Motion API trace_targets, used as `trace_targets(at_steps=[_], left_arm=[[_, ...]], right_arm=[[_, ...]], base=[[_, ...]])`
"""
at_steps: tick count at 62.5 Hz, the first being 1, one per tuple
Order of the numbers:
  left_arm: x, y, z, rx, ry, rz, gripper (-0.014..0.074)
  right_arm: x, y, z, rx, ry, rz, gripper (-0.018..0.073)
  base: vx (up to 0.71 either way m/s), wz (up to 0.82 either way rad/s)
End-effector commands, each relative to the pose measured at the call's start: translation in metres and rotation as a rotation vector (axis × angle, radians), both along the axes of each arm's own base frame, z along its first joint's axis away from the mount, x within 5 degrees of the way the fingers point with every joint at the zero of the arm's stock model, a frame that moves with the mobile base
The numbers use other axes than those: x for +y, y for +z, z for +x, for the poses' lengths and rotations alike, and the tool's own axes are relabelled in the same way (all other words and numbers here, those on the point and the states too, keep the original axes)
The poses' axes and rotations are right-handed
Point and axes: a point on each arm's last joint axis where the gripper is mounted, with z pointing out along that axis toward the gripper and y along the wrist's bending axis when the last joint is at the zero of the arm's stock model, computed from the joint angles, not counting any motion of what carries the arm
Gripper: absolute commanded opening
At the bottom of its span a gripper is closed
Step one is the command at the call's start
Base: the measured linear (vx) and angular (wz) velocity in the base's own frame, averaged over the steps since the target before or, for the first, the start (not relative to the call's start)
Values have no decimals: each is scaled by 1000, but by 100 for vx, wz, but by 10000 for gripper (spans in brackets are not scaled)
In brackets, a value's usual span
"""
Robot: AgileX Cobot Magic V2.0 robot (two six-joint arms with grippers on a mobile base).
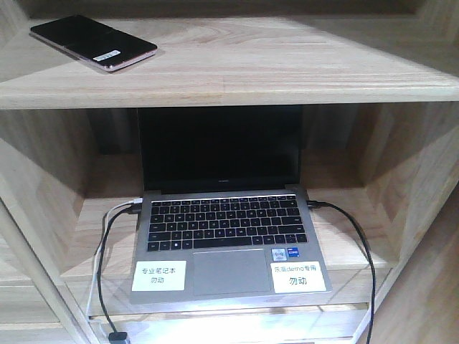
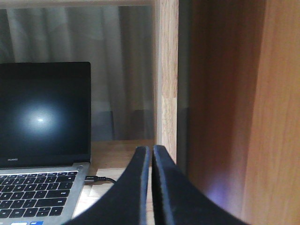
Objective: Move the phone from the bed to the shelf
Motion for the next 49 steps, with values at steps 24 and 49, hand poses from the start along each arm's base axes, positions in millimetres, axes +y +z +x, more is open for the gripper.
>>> trace_targets(at_steps=[24,49], left_arm=[[0,15,-1,-108,-2,-11,1],[0,15,-1,-108,-2,-11,1]], right_arm=[[-1,6,-1,-89,-12,-18,-6],[-1,6,-1,-89,-12,-18,-6]], base=[[0,0],[0,0]])
